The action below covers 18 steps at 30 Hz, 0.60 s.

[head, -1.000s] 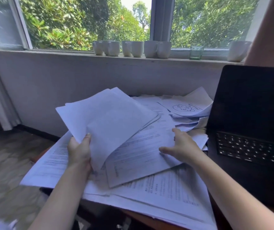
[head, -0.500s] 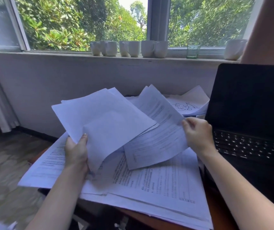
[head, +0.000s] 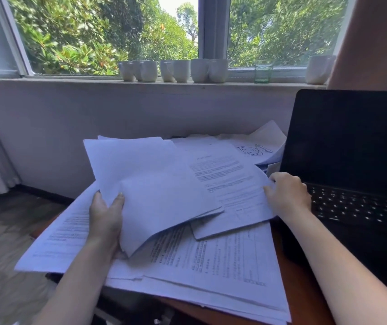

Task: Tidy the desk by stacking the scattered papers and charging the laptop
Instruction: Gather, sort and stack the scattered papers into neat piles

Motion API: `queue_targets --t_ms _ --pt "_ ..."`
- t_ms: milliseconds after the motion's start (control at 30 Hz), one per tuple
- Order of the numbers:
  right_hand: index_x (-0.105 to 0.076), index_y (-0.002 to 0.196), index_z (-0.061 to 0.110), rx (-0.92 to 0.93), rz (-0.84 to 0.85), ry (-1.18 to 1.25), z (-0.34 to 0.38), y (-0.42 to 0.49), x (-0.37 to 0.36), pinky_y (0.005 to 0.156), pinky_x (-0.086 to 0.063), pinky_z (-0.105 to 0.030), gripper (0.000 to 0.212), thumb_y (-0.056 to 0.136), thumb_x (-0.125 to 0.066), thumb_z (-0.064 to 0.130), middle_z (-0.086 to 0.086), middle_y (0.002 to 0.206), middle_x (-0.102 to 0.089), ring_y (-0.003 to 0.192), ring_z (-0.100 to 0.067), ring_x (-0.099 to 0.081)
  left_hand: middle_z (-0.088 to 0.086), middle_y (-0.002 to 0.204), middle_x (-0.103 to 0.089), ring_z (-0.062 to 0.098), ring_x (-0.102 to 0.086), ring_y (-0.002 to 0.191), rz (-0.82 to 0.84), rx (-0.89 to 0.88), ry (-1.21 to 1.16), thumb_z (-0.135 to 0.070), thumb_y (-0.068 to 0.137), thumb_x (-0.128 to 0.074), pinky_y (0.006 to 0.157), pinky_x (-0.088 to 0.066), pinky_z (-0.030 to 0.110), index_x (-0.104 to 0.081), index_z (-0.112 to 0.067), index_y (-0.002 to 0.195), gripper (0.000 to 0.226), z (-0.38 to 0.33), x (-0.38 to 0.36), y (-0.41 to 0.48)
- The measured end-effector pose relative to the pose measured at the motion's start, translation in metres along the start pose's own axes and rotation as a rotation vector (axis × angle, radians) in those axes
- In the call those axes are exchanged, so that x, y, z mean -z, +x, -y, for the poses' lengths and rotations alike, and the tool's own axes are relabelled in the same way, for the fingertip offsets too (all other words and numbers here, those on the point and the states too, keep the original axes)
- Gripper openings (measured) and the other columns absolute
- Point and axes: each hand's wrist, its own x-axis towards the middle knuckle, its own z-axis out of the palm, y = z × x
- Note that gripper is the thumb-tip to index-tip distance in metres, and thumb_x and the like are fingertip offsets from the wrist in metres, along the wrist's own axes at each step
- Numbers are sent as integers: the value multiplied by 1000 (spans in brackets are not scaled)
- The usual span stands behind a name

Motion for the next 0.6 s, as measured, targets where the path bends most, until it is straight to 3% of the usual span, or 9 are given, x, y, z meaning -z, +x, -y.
queue_targets --t_ms 100,233,333,400,467,600 --pt "-54 70 5 19 -134 203 -6 2 -4 59 -34 -32 23 91 -48 15 -10 70 -54 72 -35 -50 11 120 -62 30 -61 105 3 -9 26 -9 96 -53 92 -50 44 -52 -6 125 29 0 0 -1" --pt "-61 75 -2 28 -385 518 -10 4 0 55 -26 -30 21 91 -49 4 -9 64 -56 63 -26 -49 9 118 -63 30 -62 105 14 6 36 -11 96 -53 94 -50 48 -53 -9 123 28 0 0 0" --pt "-65 84 -5 -54 -496 708 -11 7 2 63 -32 -18 19 92 -49 3 -6 72 -58 71 -18 -53 8 115 -65 31 -63 103 21 5 87 -13 95 -55 93 -50 51 -56 -13 118 23 1 1 1" --pt "-65 92 -5 -124 -505 835 -12 10 1 62 -38 -17 20 94 -48 6 -4 77 -59 74 -13 -54 7 111 -65 30 -63 101 38 -14 144 -12 93 -56 91 -51 49 -56 -15 112 19 1 1 -1" --pt "-64 92 -3 -166 -488 950 -13 14 0 59 -41 -13 20 94 -48 8 2 68 -56 66 -7 -52 5 108 -65 28 -62 99 71 -49 234 -12 92 -57 86 -51 42 -56 -14 113 21 2 -3 -3" --pt "-59 75 5 -251 -314 1115 -9 14 1 46 -36 -15 21 92 -48 7 10 51 -45 47 0 -41 5 106 -63 28 -60 97 107 -21 377 -17 86 -62 78 -46 36 -56 -10 114 29 -3 -10 -6"
